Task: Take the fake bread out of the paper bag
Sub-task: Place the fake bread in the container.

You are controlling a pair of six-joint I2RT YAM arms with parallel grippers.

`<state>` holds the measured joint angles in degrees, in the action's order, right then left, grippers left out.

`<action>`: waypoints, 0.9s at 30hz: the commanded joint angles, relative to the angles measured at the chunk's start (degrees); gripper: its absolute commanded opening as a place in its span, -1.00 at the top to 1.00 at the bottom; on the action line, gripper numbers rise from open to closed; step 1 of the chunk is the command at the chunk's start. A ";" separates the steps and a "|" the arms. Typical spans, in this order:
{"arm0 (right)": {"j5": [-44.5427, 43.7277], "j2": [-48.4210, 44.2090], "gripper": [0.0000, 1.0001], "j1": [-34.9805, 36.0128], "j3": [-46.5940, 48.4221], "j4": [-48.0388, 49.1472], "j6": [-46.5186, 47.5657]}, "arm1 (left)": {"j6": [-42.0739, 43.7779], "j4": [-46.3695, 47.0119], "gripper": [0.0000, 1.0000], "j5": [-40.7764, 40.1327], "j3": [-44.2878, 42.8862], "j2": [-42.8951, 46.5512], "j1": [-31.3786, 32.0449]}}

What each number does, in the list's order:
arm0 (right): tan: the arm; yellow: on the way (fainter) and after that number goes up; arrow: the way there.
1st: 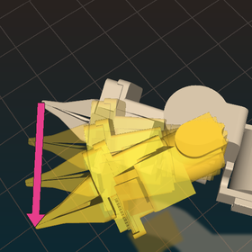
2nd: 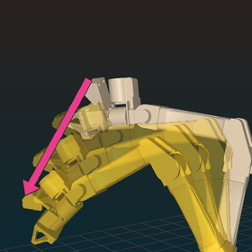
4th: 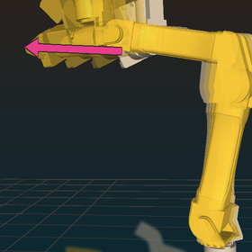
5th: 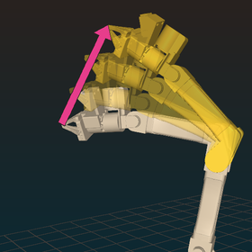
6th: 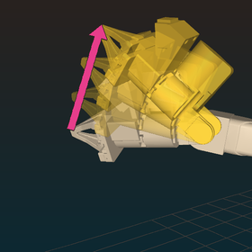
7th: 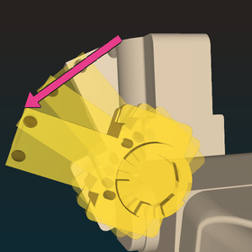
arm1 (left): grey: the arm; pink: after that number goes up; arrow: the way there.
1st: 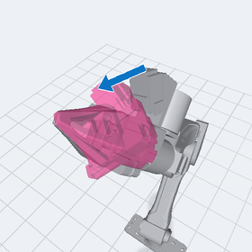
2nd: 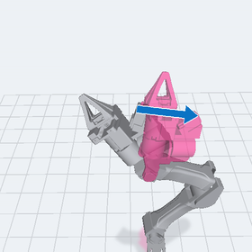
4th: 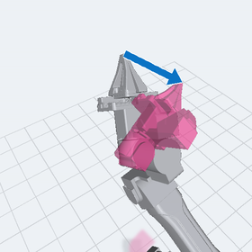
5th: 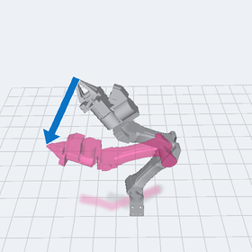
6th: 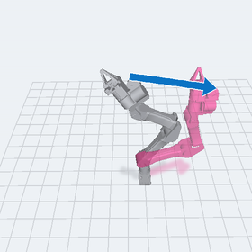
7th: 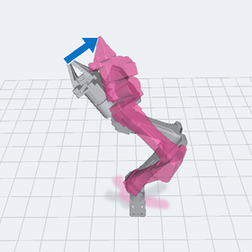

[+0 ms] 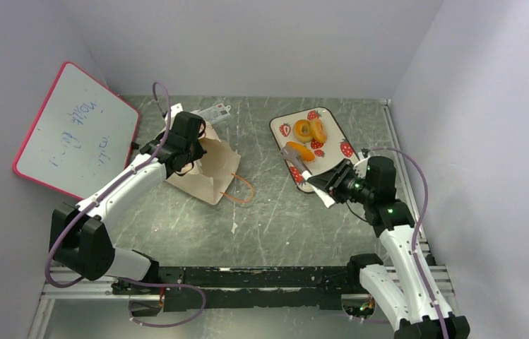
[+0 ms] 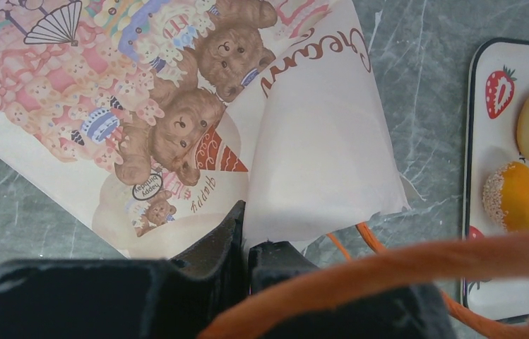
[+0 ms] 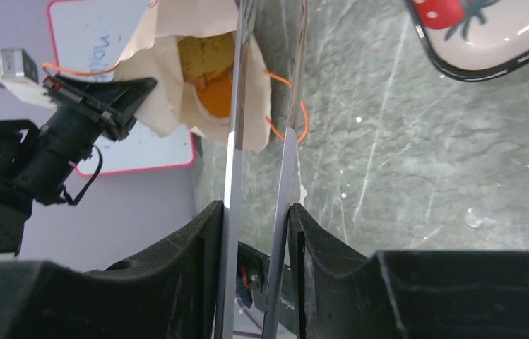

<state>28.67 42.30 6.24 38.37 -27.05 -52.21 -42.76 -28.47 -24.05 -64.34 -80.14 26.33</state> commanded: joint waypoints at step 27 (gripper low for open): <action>-5.06 24.79 0.24 31.62 8.04 25.72 3.78 | 7.42 -3.04 0.86 5.49 -7.21 -1.78 -0.41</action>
<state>23.14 64.45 37.43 44.91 -8.05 -50.24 -37.30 -30.13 -21.10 -68.95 -82.46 26.33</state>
